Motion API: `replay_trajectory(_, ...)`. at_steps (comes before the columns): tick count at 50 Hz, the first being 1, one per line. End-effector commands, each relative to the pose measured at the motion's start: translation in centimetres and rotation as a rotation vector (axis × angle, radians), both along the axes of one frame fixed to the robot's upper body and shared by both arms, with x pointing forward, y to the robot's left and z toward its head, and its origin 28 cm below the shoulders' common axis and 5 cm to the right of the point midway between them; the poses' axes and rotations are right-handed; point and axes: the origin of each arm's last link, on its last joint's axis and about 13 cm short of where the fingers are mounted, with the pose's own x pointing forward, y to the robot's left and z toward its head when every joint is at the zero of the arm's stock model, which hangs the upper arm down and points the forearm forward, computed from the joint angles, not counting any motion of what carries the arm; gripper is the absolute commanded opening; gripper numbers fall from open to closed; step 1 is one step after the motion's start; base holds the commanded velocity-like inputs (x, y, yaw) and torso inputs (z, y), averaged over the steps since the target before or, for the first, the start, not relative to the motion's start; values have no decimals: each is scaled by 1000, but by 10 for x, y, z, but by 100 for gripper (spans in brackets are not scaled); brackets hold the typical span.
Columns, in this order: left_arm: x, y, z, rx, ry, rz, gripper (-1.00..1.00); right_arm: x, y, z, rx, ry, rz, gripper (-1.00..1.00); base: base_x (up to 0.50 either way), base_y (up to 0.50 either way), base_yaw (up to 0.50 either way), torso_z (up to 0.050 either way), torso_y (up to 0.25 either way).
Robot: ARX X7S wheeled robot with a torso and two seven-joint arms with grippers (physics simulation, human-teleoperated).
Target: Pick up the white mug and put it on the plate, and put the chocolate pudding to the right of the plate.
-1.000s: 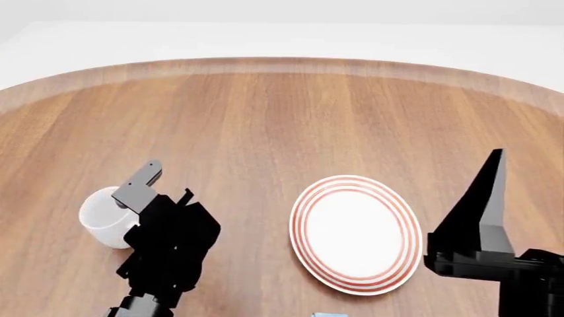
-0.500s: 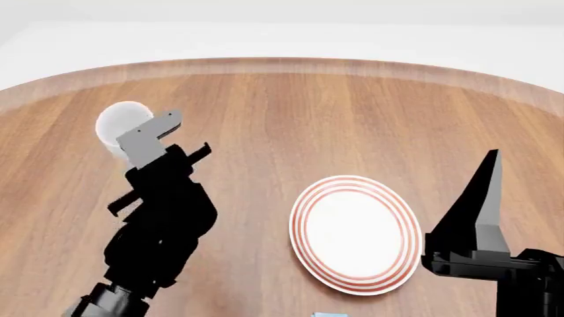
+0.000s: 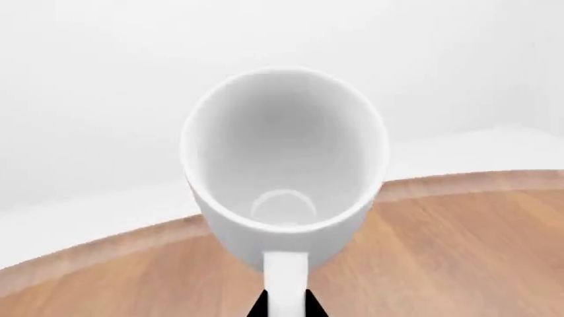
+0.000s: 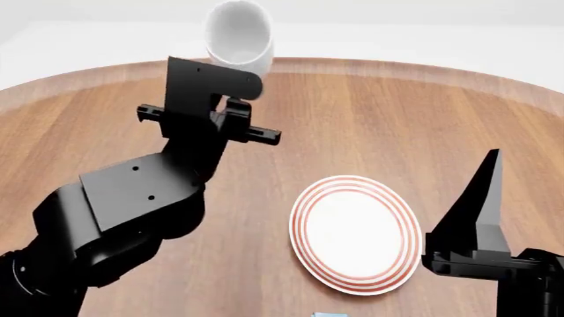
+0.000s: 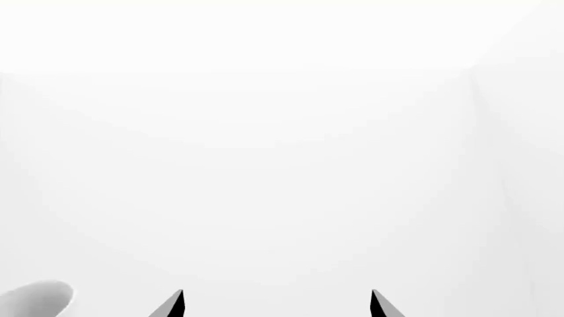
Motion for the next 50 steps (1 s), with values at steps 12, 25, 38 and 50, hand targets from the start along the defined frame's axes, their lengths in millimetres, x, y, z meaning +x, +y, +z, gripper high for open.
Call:
replay_trajectory(12,13,12,45,115,149,-344,-100,0,-2,1,-17,-19,-16,100,0,0,0,0,0)
replay_trajectory(25,29,-1,50,188,290,-537,-100,0,-3,1,-14,-16,-15,100,0,0,0,0,0)
replay_trajectory(38,33,-24,35,272,383,-664,-100,1,-2,-1,-12,-11,-12,100,0,0,0,0,0)
replay_trajectory(50,55,-34,11,268,455,-651,-100,1,-3,-1,-9,-7,-16,100,0,0,0,0,0)
